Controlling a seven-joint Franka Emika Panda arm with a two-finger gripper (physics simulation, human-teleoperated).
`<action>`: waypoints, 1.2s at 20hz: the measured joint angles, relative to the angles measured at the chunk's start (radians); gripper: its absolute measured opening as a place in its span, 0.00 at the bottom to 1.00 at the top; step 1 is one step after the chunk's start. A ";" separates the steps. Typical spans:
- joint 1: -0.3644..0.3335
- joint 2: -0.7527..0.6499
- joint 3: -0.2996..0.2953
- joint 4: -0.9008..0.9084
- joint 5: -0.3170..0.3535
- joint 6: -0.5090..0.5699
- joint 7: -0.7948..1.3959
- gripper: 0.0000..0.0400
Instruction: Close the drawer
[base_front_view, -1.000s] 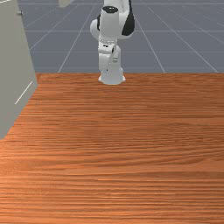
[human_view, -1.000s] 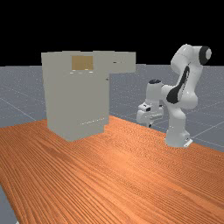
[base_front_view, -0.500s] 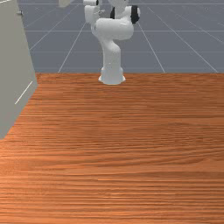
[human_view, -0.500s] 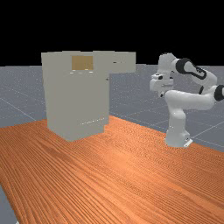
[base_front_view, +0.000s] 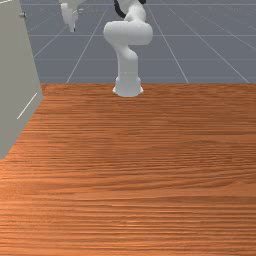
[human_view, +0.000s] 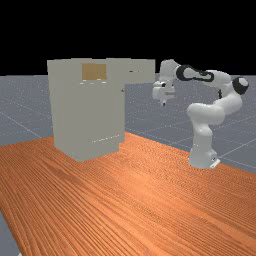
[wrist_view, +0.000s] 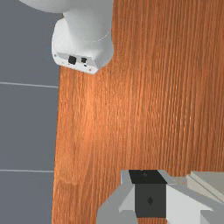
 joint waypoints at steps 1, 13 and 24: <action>0.007 0.038 -0.027 0.026 -0.015 0.025 0.024 0.00; -0.113 -0.248 0.414 -0.173 0.394 -0.132 0.404 0.00; 0.032 0.066 0.388 -0.100 0.387 0.107 0.388 0.00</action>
